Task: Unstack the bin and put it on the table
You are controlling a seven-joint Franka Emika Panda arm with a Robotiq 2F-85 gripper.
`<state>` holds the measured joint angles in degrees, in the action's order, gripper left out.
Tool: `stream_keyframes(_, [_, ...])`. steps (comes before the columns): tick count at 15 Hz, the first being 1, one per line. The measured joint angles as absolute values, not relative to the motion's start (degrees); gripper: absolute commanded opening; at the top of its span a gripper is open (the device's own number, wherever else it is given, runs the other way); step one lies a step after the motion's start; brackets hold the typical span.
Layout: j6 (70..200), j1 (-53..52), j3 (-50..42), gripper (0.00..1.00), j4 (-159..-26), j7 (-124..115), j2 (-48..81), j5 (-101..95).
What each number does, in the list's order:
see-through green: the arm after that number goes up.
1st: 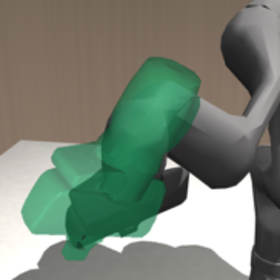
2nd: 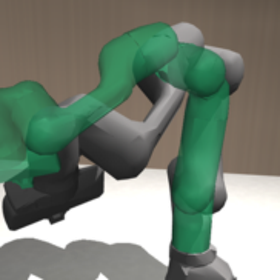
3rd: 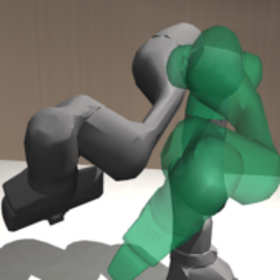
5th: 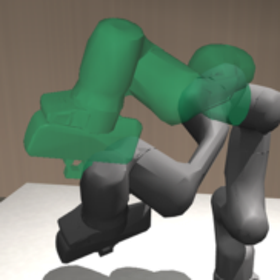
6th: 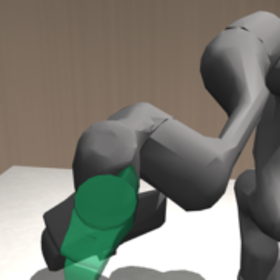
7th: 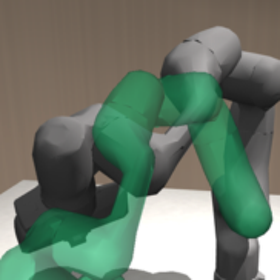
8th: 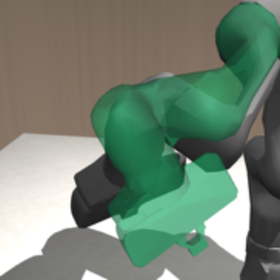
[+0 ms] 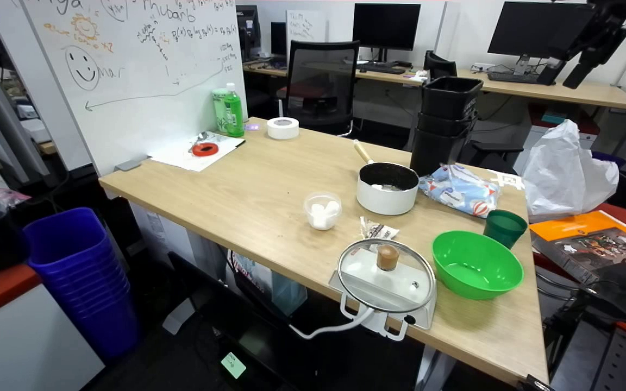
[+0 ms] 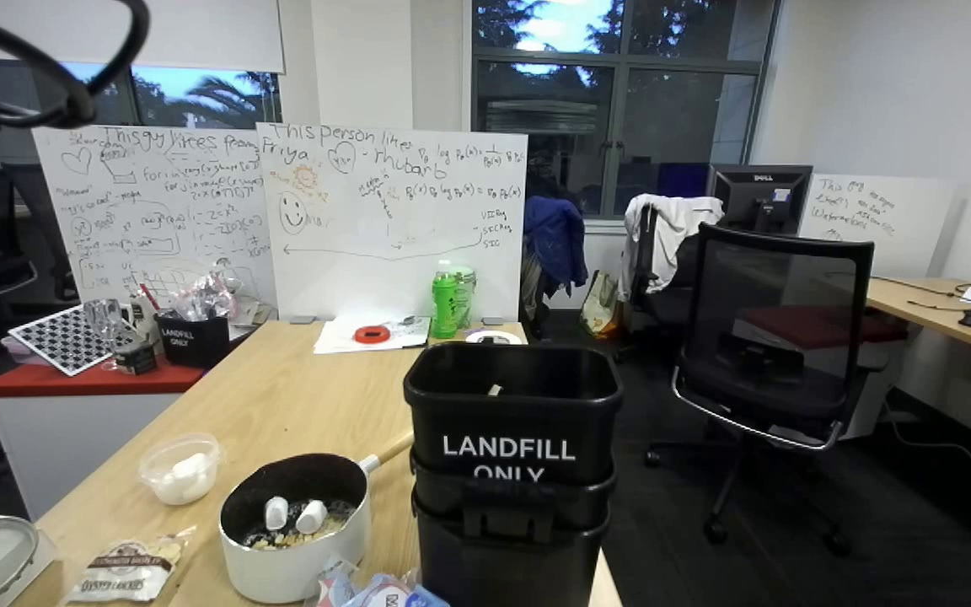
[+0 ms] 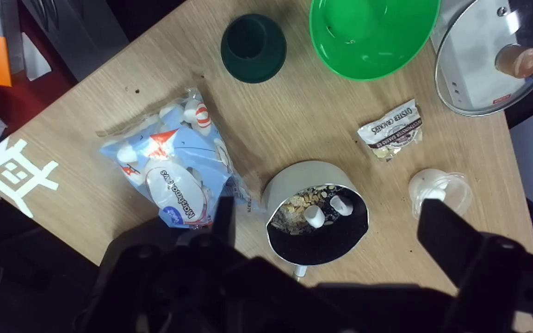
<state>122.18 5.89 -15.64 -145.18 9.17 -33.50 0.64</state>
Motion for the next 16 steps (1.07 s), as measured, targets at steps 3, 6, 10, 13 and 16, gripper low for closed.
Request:
stream_keyframes(3, [123.2,5.9,-15.1,1.0,-145.2,7.3,-33.3,2.0])
stream_keyframes(6, [129.4,5.9,-13.6,1.0,-145.1,0.8,-31.1,4.8])
stream_keyframes(10, [142.6,6.9,-9.7,1.0,-144.2,-11.8,-25.3,5.3])
stream_keyframes(13, [149.7,10.4,-6.1,1.0,-141.1,-22.6,-18.7,1.9])
stream_keyframes(16, [151.0,15.5,-3.1,1.0,-136.1,-36.0,-12.3,-6.5])
